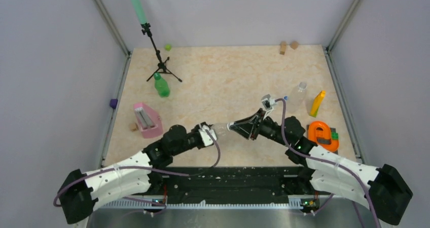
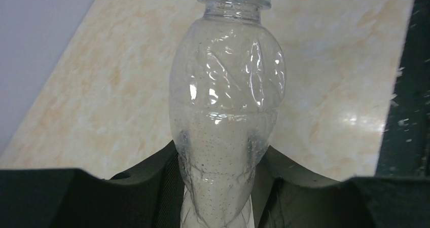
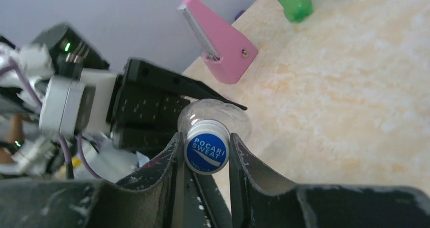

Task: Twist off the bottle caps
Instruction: Unscrew the bottle cap from the plastic bottle, then place the bottle cap at the center of the board.

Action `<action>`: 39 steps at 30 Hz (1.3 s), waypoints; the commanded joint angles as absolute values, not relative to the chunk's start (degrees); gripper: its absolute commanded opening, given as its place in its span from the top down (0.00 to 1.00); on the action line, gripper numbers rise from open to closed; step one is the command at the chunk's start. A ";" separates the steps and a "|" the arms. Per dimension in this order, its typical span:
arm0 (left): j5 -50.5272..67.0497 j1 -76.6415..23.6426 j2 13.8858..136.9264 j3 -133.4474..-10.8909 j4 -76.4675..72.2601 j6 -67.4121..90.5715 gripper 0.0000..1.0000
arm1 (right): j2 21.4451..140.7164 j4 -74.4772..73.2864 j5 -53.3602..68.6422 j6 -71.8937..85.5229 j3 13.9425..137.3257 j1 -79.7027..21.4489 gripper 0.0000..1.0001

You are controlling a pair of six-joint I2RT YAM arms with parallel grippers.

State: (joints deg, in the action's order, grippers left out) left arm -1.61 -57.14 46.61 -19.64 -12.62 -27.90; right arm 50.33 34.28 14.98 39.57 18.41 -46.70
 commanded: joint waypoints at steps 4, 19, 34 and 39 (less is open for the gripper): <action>41.94 -38.63 48.92 -27.52 -6.88 -13.14 1.00 | 45.82 19.98 33.07 1.38 28.45 -47.07 1.00; 71.25 -29.97 62.94 -36.53 5.44 -15.58 1.00 | 38.85 2.56 42.49 -34.60 34.07 -46.93 1.00; 33.96 -30.03 40.53 -19.77 -21.50 -0.22 1.00 | 71.03 -11.52 -29.34 6.50 55.75 -44.46 1.00; 33.57 -30.11 38.95 -19.67 -19.29 -0.26 1.00 | 83.39 -16.96 -29.44 13.53 61.23 -40.64 1.00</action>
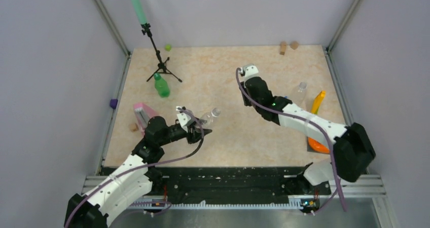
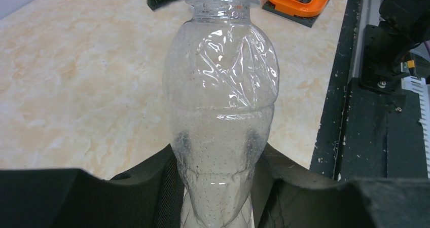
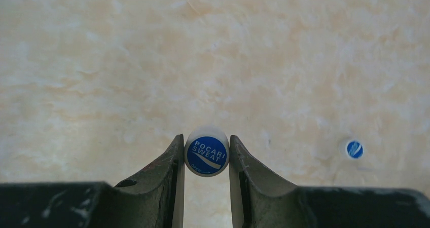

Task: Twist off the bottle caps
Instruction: Place the bottle cap at the center of the board.

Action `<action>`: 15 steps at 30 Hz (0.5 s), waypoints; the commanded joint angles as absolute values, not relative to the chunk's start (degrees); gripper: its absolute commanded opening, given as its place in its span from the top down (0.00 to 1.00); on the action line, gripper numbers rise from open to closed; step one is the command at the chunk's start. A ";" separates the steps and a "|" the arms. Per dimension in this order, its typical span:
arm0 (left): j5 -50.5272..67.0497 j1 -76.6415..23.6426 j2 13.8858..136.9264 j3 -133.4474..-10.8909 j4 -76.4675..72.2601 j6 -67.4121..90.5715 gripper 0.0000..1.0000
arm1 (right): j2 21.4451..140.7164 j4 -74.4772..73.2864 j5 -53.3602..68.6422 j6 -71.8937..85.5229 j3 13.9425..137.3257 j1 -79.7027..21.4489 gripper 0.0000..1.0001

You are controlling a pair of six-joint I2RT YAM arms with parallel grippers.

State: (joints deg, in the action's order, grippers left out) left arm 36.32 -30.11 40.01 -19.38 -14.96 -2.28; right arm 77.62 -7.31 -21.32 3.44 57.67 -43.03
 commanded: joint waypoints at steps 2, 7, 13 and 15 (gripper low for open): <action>33.87 -30.09 38.75 -19.77 -18.07 -0.26 1.00 | 85.39 -16.70 -27.52 15.23 61.15 -39.53 1.00; 34.50 -30.07 38.59 -19.17 -18.83 -0.26 1.00 | 90.69 -14.31 -20.51 19.36 59.99 -32.99 1.00; 35.64 -30.22 39.42 -18.59 -21.43 2.02 1.00 | 98.98 -11.18 -18.34 20.28 62.13 -29.47 0.99; 36.16 -30.21 39.81 -18.60 -21.63 2.40 1.00 | 101.57 -10.85 -15.99 20.22 63.31 -28.71 0.99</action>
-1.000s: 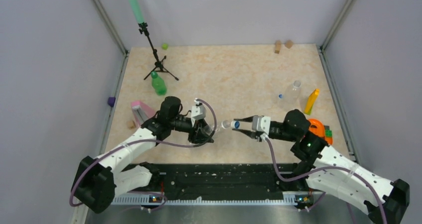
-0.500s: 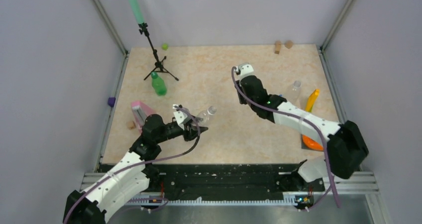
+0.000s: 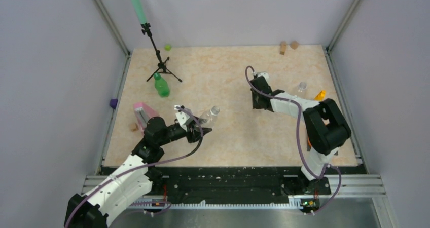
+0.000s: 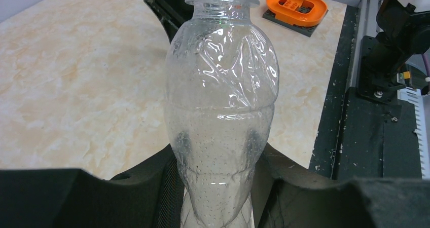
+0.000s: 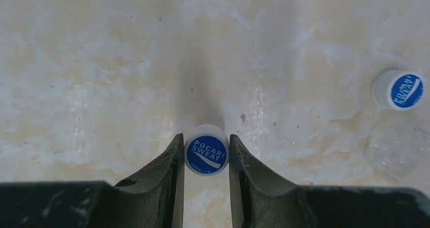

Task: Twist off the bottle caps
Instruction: Place the bottle cap at the center of the board.

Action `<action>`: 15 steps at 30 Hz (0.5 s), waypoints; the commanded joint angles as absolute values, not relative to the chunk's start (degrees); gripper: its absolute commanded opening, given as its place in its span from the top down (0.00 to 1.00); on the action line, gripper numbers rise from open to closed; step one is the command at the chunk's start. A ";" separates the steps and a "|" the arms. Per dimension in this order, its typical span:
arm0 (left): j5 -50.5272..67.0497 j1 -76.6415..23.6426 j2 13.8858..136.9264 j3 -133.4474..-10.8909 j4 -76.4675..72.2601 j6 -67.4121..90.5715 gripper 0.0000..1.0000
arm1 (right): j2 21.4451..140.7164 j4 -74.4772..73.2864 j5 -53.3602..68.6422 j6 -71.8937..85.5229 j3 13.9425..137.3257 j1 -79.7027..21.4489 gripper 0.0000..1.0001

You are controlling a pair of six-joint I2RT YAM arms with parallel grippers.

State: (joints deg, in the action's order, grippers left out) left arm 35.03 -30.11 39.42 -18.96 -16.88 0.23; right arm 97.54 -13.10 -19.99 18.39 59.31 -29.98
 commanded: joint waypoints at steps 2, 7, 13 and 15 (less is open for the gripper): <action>36.44 -30.15 40.07 -18.55 -21.83 2.63 1.00 | 103.36 -10.23 -15.50 20.68 63.90 -28.59 0.97; 36.63 -30.18 40.47 -18.80 -21.40 2.21 1.00 | 104.50 -8.53 -21.72 23.17 63.36 -27.78 0.90; 36.73 -30.16 41.15 -19.30 -21.37 2.07 1.00 | 103.46 -7.18 -19.62 21.81 63.25 -26.81 0.66; 36.93 -30.20 41.60 -19.46 -21.49 2.19 1.00 | 102.20 -7.18 -17.63 20.76 63.29 -26.81 0.54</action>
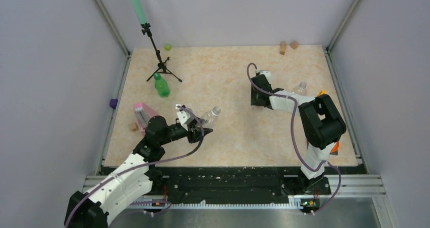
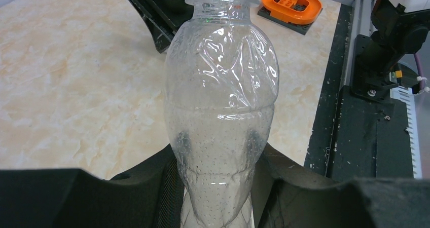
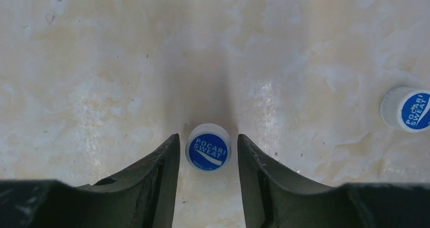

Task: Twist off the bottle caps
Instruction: Place the bottle cap at the center of the board.

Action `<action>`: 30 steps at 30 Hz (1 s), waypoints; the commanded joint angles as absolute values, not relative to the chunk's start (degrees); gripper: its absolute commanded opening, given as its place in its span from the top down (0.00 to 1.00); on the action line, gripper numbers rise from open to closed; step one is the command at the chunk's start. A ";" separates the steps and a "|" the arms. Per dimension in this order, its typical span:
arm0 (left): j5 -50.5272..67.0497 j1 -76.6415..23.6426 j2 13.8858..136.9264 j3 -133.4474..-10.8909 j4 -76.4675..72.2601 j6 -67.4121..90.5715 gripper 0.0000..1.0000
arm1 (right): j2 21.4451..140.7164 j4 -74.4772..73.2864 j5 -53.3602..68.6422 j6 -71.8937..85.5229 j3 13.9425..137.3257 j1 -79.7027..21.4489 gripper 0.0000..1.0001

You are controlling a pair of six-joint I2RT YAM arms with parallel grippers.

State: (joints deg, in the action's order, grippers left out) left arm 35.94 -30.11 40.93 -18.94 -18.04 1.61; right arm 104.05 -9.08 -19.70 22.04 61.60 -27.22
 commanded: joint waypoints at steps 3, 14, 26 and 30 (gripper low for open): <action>37.25 -30.23 42.38 -19.75 -21.33 2.04 1.00 | 98.93 -7.77 -17.06 19.81 63.38 -26.85 0.47; 36.41 -30.32 44.42 -20.62 -20.30 0.44 0.98 | 63.06 -1.24 9.74 21.04 50.06 -29.84 0.47; 40.83 -32.15 48.39 -21.59 -25.05 4.07 0.98 | 53.39 11.81 21.65 30.59 41.80 -40.79 0.39; 40.55 -33.87 49.14 -22.70 -24.33 4.01 0.98 | 56.14 14.74 24.23 32.46 42.21 -41.89 0.38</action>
State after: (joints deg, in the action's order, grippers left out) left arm 39.22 -32.42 48.69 -19.62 -20.86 3.18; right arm 54.83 9.52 21.87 30.15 41.65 -40.75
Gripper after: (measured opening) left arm 0.456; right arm 0.612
